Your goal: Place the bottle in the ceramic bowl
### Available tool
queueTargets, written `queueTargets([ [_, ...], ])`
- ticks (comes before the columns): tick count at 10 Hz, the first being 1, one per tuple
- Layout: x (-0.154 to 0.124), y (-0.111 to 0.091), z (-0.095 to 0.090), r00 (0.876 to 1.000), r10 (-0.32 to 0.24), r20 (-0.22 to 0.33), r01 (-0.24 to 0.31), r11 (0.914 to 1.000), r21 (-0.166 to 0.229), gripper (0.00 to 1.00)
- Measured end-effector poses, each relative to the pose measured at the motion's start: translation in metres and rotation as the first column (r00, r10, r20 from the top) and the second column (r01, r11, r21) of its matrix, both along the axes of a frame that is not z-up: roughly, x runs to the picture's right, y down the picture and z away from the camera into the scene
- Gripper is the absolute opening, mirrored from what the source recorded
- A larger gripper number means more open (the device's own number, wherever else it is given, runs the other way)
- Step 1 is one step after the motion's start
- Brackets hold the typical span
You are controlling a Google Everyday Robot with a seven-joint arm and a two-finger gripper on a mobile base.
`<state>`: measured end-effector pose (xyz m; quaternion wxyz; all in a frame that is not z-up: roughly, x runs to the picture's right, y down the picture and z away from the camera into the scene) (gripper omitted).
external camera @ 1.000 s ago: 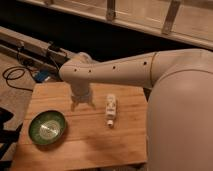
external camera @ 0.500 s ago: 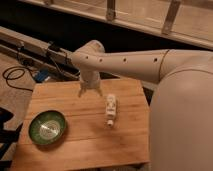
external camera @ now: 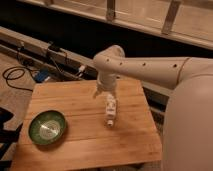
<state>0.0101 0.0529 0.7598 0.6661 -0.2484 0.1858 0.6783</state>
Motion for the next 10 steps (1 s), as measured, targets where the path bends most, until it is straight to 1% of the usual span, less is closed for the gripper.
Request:
queueTargets([
  [1, 0.012, 0.011, 0.002, 1.0, -0.002, -0.01, 0.002, 0.9998, -0.018, 0.65],
  [3, 0.007, 0.012, 0.002, 1.0, -0.005, -0.001, 0.005, 0.9998, -0.018, 0.65],
  [6, 0.01, 0.012, 0.003, 1.0, -0.003, -0.007, 0.003, 0.9998, -0.02, 0.65],
  [7, 0.01, 0.012, 0.006, 1.0, 0.005, -0.009, -0.005, 0.9996, -0.028, 0.65],
  [9, 0.019, 0.027, 0.025, 0.999, 0.036, -0.036, -0.038, 0.9976, -0.058, 0.65],
  [10, 0.029, 0.04, 0.04, 0.997, 0.048, -0.064, -0.053, 0.9957, -0.076, 0.65],
])
